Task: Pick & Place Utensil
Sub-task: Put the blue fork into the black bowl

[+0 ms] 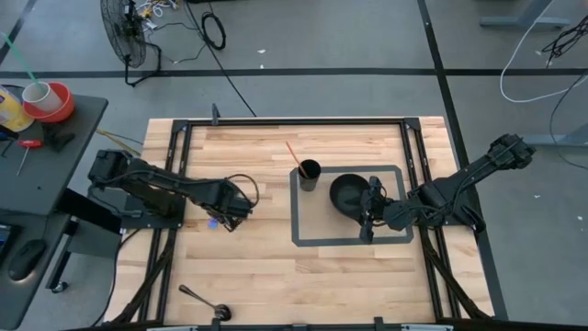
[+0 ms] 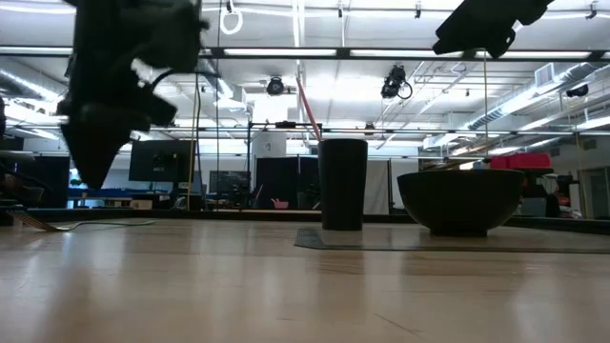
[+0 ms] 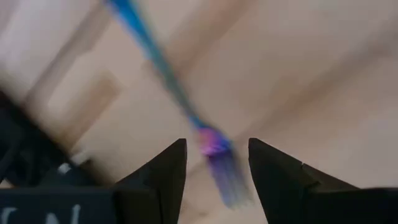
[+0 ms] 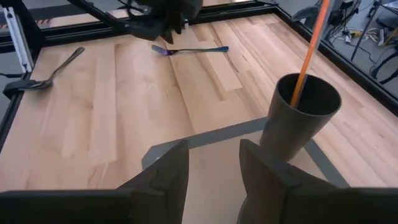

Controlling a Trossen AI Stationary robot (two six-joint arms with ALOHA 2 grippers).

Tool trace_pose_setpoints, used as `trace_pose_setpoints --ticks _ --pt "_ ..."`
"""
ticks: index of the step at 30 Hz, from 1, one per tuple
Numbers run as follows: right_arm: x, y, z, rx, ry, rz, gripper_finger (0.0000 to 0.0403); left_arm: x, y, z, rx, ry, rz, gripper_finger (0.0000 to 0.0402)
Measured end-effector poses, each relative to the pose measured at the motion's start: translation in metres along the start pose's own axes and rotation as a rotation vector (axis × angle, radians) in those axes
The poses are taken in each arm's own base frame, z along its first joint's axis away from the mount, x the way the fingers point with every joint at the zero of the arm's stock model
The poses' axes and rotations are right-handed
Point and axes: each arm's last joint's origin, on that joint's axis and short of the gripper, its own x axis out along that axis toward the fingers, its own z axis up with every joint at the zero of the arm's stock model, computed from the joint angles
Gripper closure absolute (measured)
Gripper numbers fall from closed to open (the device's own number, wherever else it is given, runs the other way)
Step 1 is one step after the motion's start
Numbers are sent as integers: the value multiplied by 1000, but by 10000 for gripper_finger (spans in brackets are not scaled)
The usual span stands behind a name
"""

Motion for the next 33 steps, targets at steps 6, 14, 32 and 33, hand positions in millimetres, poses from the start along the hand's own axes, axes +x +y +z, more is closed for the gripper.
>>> trace_pose_setpoints --ticks 6,14,32,33 --pt "2 -3 1 8 -1 -15 259 26 19 -14 -204 -67 71 225" --pt "4 -7 3 24 -8 -31 259 49 21 -19 -310 -163 -74 225" --pt "5 -7 4 29 -9 -26 259 58 17 -35 -392 -207 -87 333" --pt "5 -7 4 29 -6 -17 259 58 17 -36 -387 -206 -86 347"
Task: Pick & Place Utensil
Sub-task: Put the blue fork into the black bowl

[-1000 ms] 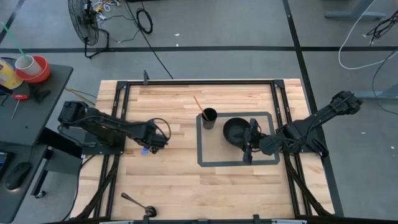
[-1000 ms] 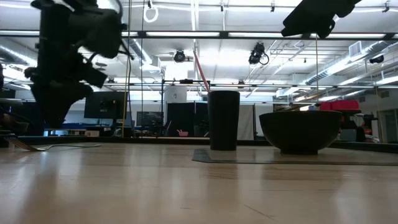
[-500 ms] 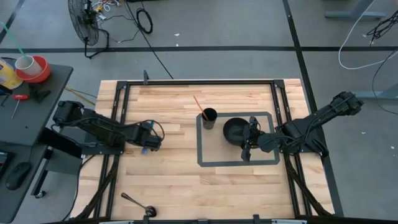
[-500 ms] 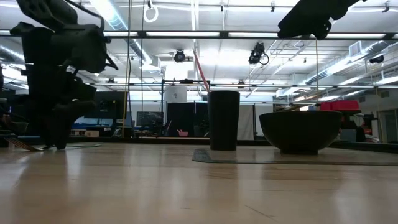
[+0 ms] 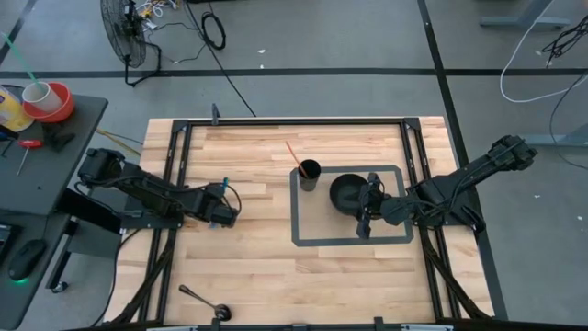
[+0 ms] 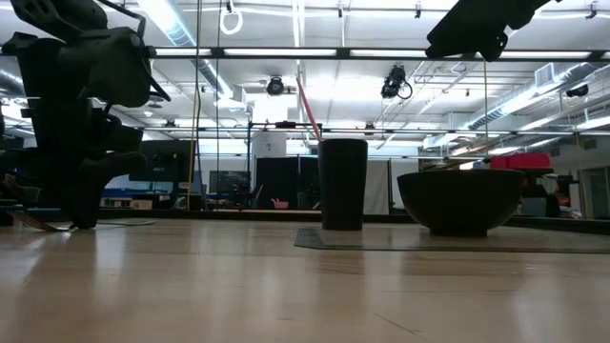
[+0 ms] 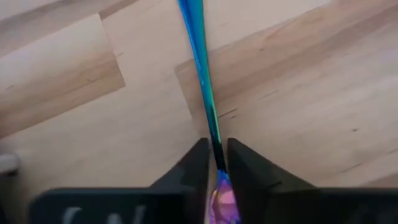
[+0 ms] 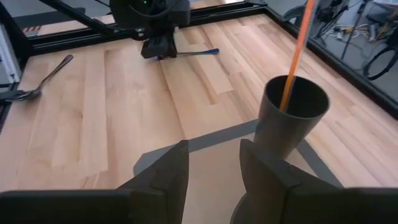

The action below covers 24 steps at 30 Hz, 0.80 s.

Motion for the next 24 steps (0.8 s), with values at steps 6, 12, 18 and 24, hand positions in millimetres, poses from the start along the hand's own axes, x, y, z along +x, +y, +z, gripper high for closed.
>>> trace_pose_setpoints --ticks 6,12,18,24 --pt "0 0 0 0 1 2 259 -1 0 -3 70 -21 0 390" --pt "0 1 4 28 -44 2 259 -20 -4 -4 164 -75 -89 372" --pt "7 9 20 105 -184 54 259 -55 -21 2 354 -451 -158 393" --pt "38 11 20 232 -188 65 259 -69 -36 -6 613 -667 -166 381"
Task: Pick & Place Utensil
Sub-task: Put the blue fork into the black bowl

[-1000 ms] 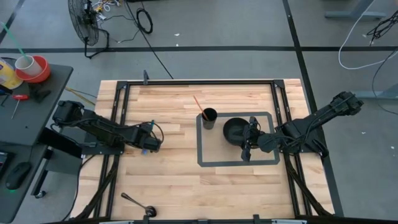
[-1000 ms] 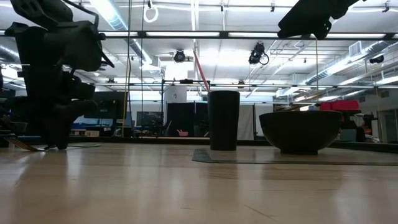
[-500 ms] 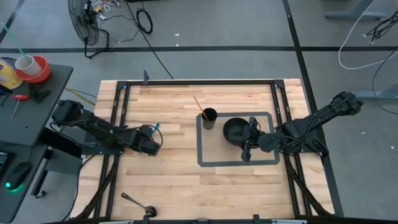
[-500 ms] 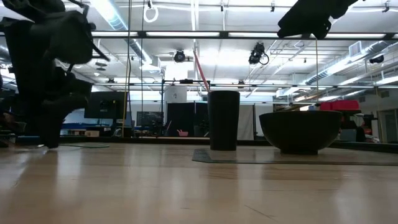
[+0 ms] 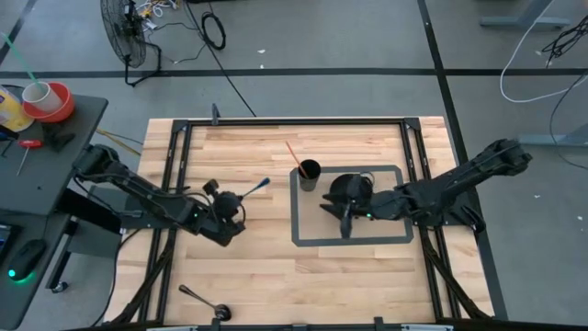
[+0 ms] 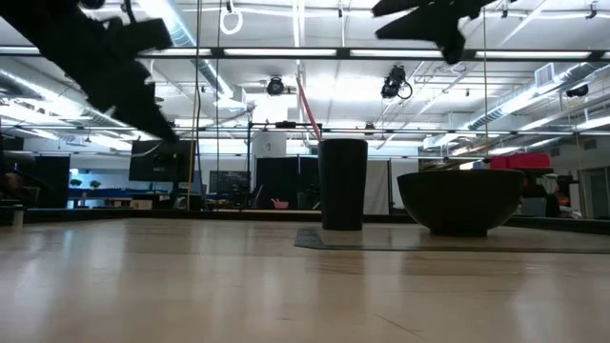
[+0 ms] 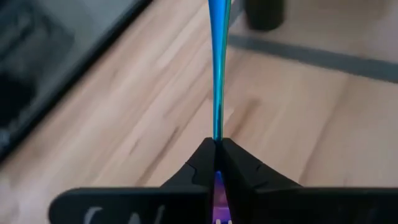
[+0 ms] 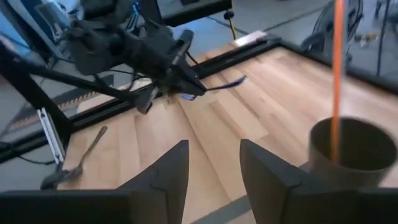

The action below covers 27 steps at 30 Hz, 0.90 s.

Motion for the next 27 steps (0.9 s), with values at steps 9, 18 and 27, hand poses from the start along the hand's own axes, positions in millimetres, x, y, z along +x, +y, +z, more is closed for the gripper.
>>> trace_pose_setpoints --ticks 9,18,27 --pt "51 -2 -10 306 -122 0 259 -9 -19 29 144 -266 -50 386" --pt "79 -6 -13 505 -239 75 259 2 -15 36 128 -232 -104 386" --pt "91 -13 -22 511 -265 -7 259 15 -12 39 91 -207 -101 383"
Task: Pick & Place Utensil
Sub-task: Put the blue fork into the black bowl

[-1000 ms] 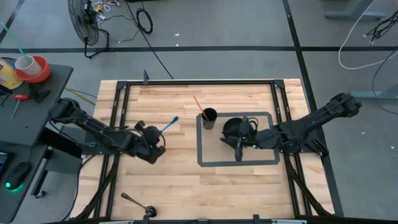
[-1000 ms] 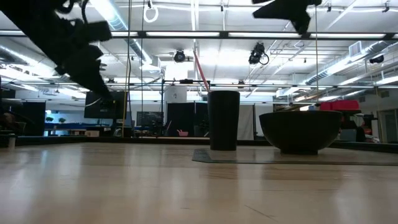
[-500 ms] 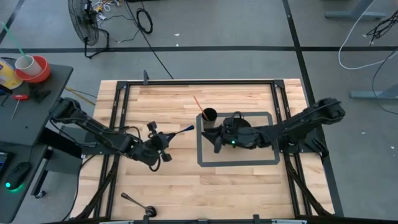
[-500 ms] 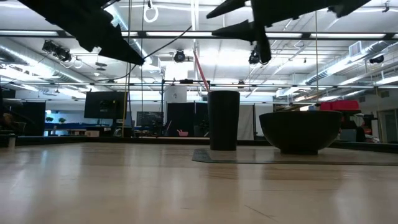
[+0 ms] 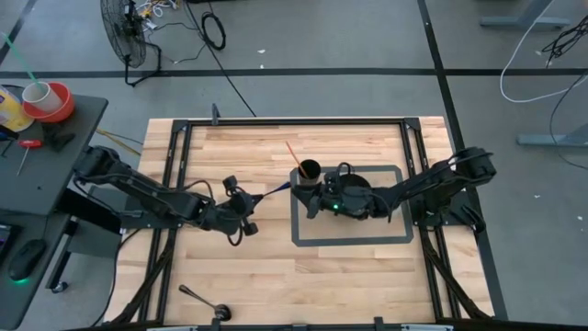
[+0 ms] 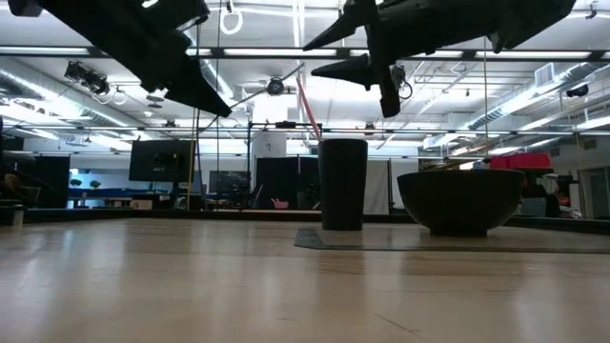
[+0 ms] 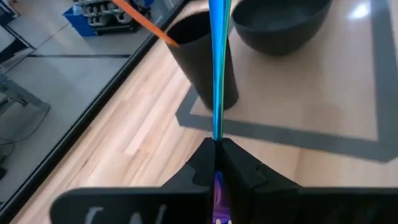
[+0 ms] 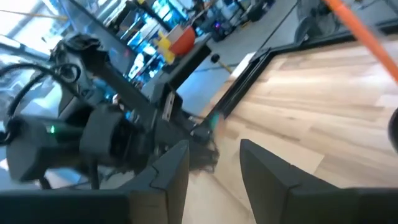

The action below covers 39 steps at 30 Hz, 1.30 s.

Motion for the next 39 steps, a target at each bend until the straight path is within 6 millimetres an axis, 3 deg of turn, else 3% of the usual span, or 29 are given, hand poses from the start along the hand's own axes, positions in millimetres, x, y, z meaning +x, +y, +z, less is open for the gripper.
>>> trace_pose_setpoints --ticks 7,17,23,32,39 --pt "1 -2 -1 -14 -27 -23 259 21 -10 -1 29 -21 4 384" --pt "2 -4 0 -16 -57 -61 266 22 -11 3 27 -57 3 385" --pt "2 -5 0 -21 -67 -77 298 22 -10 3 29 -58 10 385" --pt "4 -7 3 -24 -72 -83 388 22 -11 5 32 -72 8 383" --pt "4 -7 3 -51 -65 -80 395 22 -11 7 16 -84 5 361"
